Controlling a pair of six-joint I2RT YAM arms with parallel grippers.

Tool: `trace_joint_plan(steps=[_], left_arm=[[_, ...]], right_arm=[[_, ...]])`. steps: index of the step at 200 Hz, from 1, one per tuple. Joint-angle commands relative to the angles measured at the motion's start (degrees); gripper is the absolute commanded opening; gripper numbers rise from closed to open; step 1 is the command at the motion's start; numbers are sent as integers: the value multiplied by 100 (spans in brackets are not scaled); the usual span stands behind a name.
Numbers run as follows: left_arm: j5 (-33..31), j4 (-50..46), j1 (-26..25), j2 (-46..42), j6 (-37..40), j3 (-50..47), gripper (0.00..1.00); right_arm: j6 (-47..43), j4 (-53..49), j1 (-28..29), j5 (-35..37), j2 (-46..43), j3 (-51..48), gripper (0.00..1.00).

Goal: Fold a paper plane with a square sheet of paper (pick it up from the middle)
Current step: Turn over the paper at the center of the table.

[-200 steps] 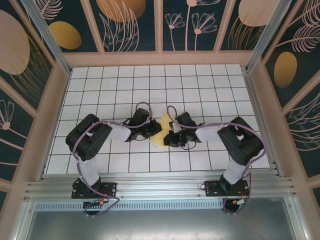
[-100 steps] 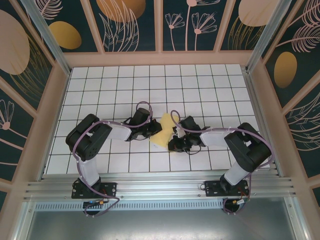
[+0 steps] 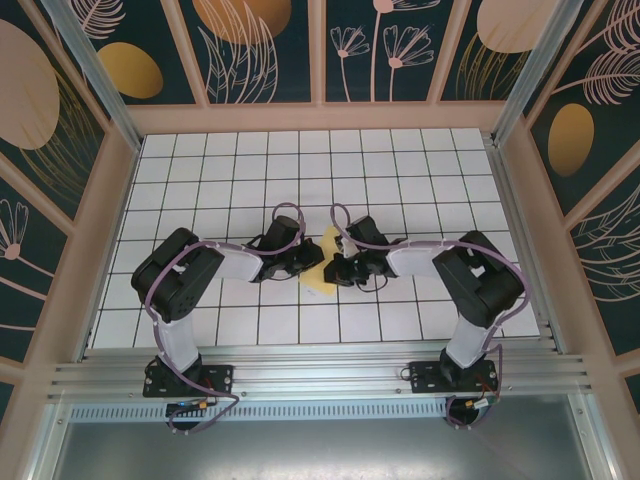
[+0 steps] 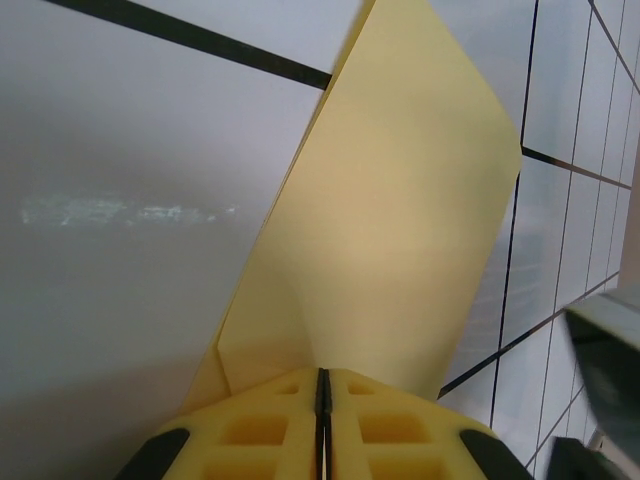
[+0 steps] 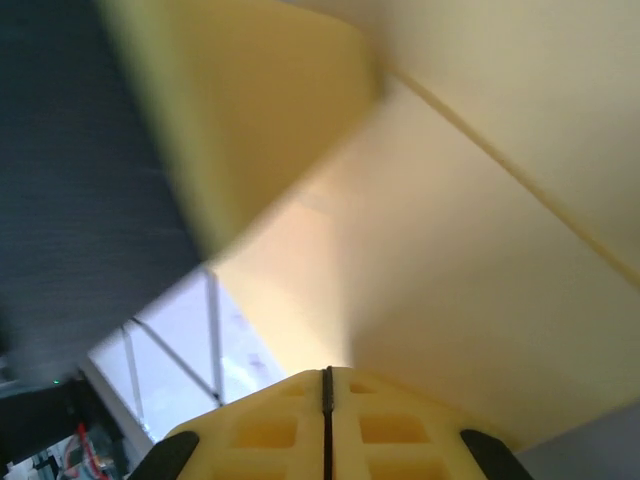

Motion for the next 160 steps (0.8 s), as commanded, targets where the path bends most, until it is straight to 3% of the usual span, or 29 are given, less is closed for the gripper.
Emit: trace_joint_plan(steps=[1, 51, 160], left_arm=[[-341, -415, 33, -48, 228, 77, 11], [-824, -707, 60, -75, 403, 308, 13], [-898, -738, 157, -34, 493, 453, 15]], right_arm=[[-17, -107, 31, 120, 224, -245, 4], [-176, -116, 45, 26, 127, -815, 0], [-340, -203, 41, -135, -70, -780, 1]])
